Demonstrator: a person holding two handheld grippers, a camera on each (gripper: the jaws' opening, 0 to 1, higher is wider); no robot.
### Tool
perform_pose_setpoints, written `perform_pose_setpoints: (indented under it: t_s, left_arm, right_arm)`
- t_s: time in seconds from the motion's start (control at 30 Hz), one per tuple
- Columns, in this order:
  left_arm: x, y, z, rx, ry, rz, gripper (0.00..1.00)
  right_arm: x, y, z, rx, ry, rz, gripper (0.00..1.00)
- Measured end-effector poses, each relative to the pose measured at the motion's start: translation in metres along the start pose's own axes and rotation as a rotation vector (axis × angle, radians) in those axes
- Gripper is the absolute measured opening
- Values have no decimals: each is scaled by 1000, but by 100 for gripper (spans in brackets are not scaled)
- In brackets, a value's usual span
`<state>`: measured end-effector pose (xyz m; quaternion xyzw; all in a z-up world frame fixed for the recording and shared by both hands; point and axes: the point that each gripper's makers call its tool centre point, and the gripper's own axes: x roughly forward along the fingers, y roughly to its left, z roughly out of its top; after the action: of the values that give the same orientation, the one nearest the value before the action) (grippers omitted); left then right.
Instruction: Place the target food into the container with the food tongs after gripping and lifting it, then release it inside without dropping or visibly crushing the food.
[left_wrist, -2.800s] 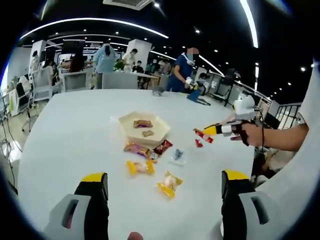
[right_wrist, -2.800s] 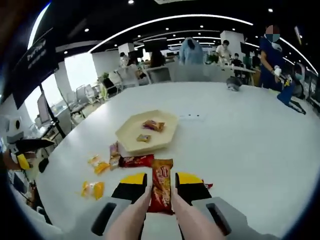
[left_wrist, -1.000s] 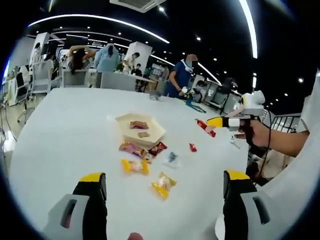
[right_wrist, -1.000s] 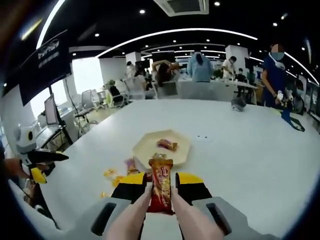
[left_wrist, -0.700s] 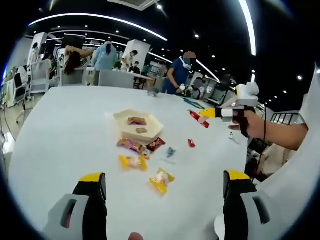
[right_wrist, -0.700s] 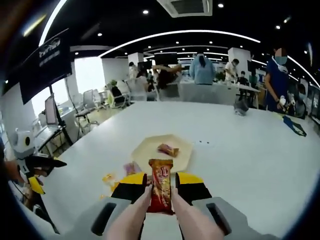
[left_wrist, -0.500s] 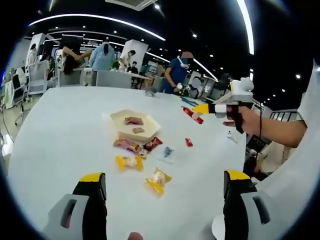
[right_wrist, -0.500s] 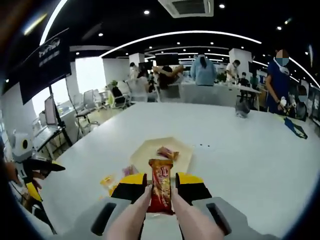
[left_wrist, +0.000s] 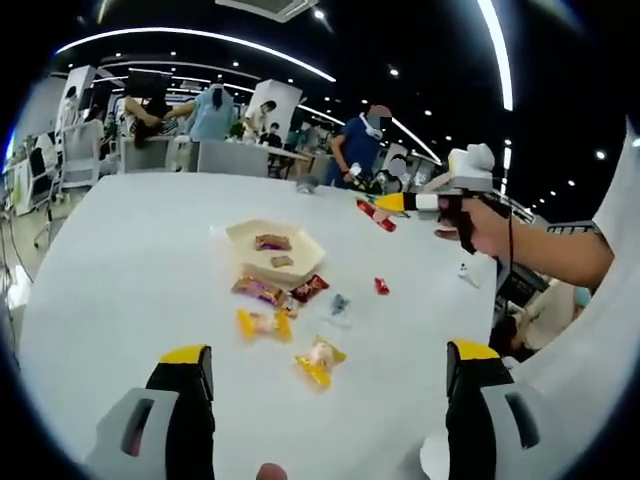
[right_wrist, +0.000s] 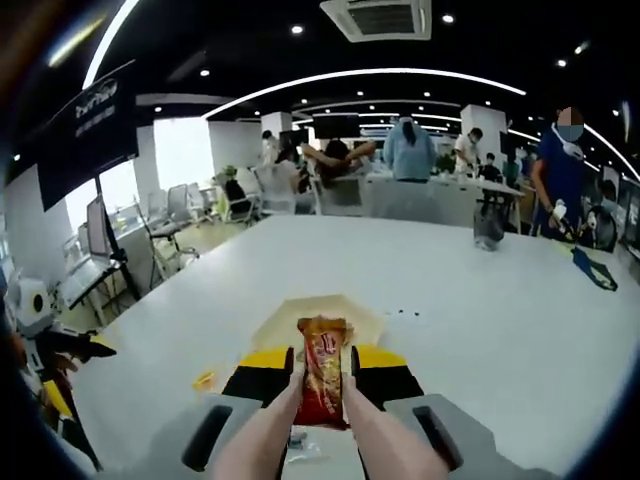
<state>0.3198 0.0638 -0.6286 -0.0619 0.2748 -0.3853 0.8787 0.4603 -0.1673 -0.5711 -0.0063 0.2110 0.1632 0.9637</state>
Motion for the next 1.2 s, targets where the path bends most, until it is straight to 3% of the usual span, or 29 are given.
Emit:
perform_pose_setpoints:
  t_s: [0.4,0.53,0.9,1.2]
  left_arm:
    - [-8,5,4,-13,-25,18,97]
    - [-8,4,-2,6,5,8,97]
    - [-16,7,4,-9,-35,21,97]
    - [-20,13,3,-11,-35,43,96]
  right_arm:
    - [12,6,10,-23,9,14,22]
    - [14,6,12,-16,5,7,22]
    - [27,9,19,-29,12,14,22]
    - [43,9,24,-37,18,24,22]
